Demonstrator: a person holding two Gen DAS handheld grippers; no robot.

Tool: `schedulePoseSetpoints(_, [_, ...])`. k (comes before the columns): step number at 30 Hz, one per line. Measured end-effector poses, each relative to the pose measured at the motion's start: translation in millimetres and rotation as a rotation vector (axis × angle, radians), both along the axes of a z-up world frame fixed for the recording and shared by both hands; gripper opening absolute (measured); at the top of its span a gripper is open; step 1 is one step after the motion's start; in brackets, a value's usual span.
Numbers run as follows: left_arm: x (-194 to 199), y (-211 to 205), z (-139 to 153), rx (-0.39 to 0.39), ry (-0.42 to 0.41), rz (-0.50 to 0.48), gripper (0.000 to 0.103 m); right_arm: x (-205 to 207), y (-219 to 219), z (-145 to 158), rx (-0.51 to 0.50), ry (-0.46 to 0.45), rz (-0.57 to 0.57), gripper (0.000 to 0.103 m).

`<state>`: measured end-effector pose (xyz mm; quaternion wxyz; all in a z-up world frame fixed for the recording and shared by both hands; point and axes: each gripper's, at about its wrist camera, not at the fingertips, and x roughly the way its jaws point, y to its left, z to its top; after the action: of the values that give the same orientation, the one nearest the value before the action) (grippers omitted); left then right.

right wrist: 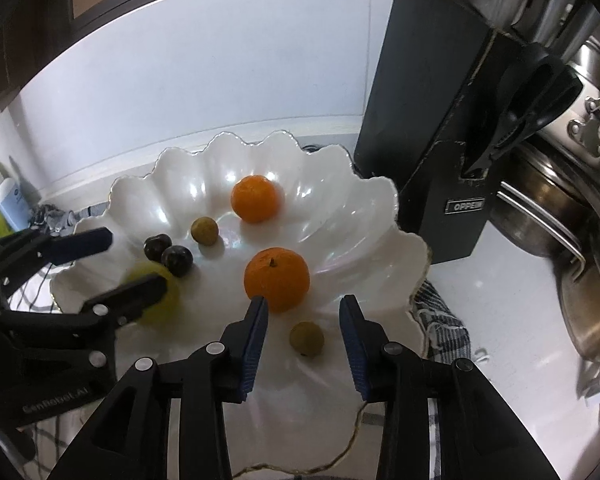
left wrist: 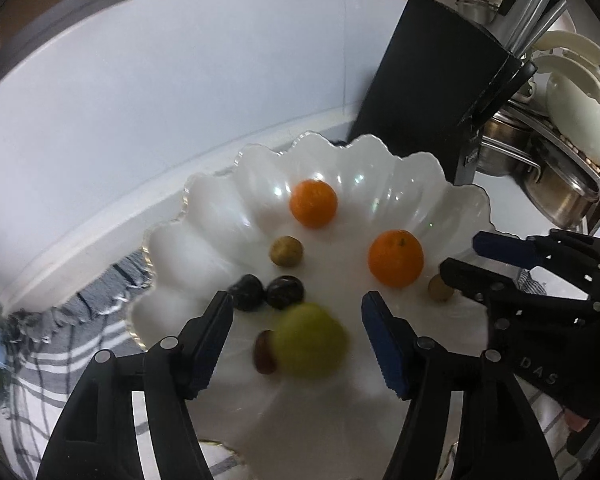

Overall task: Organize fruits
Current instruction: 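Open the left tool to drop the green fruit while the right tool drops the yellow fruit, then withdraw both open tools from the bowl toward the dark grape and red date on the cloth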

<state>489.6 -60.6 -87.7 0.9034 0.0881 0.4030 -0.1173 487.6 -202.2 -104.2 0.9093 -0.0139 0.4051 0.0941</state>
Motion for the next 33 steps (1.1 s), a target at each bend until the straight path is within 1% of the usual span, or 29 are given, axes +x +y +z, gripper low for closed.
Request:
schedulePoseSetpoints(2, [-4,2,3,0.018,-0.017,0.014,0.066,-4,-1,3,0.001,-0.012,-0.008,0.039])
schedulePoseSetpoints(6, [-14,7,12,0.015,-0.045,0.025,0.069,-12,-3,14,0.015,-0.035,-0.009,0.039])
schedulePoseSetpoints(14, [-38,18,36,-0.017,-0.094,0.052,0.072,-33,-6,38,0.046,-0.099,-0.012,0.039])
schedulePoseSetpoints(18, [-50,22,48,-0.029,-0.124,0.062,0.072,-48,-5,52,0.057,-0.147,-0.011,0.039])
schedulePoseSetpoints(25, [-77,28,72,-0.051,-0.183,0.059,0.073,-75,-3,75,0.072,-0.217,0.005,0.039])
schedulePoseSetpoints(33, [-106,31,89,-0.068,-0.237,0.049,0.073,-109,-4,97,0.072,-0.286,0.007,0.039])
